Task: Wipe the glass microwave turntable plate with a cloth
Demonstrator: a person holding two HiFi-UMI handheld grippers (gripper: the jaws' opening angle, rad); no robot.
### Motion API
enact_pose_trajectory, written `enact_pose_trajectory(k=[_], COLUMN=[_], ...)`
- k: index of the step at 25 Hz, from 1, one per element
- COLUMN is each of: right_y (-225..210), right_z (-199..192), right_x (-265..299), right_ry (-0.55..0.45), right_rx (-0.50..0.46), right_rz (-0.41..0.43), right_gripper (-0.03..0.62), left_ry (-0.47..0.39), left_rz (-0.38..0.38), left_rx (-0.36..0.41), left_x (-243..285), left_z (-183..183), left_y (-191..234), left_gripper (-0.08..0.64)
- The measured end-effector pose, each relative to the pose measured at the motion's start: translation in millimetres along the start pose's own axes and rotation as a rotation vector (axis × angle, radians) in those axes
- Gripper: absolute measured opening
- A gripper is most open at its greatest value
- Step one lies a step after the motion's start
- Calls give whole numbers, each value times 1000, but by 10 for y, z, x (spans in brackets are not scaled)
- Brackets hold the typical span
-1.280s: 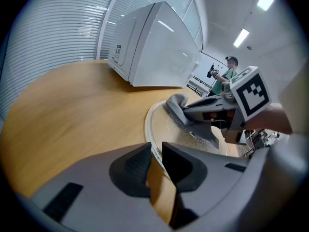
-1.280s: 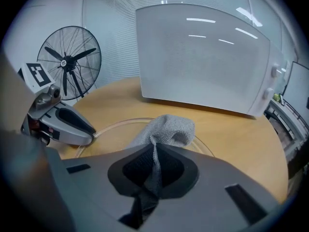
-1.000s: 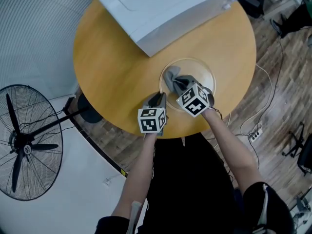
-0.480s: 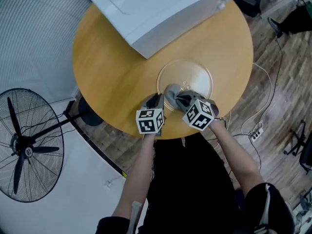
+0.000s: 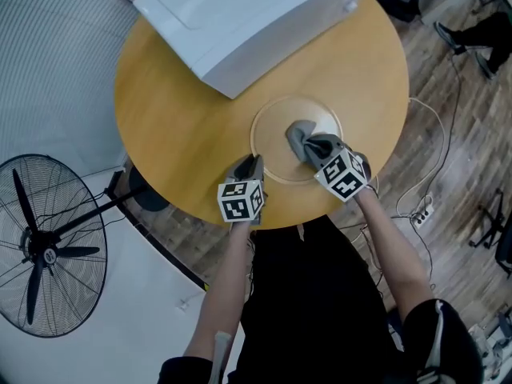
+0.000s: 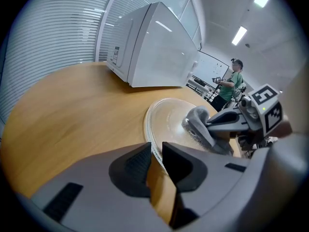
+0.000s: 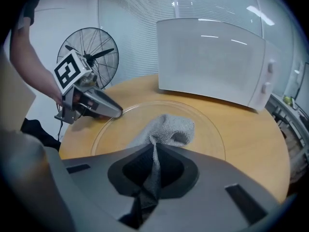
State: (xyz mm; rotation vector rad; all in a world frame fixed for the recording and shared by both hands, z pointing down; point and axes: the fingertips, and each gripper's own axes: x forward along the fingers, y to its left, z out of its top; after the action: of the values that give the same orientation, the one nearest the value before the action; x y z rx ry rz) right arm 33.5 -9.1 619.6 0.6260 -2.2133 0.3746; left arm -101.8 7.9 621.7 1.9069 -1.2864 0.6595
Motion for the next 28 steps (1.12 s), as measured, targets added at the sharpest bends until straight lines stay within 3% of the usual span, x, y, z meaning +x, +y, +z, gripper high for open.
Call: enact_pose_trajectory(k=[14,22,28], right_y=[-802,-123,203], right_z=[280,375,289], right_x=[139,281,258], right_ry=[35,18,26], right_rx=[31,-95,-114], right_rz=[-193,-90,-37], right_gripper=[23,17,17], left_ry=[-3,-6,-14], left_rz=[4,15,37], left_rx=[-2,-1,14], left_x=[0,-9,0], left_z=[9,4,6], left_y=[-6,15,16], left_gripper=[67,65,64])
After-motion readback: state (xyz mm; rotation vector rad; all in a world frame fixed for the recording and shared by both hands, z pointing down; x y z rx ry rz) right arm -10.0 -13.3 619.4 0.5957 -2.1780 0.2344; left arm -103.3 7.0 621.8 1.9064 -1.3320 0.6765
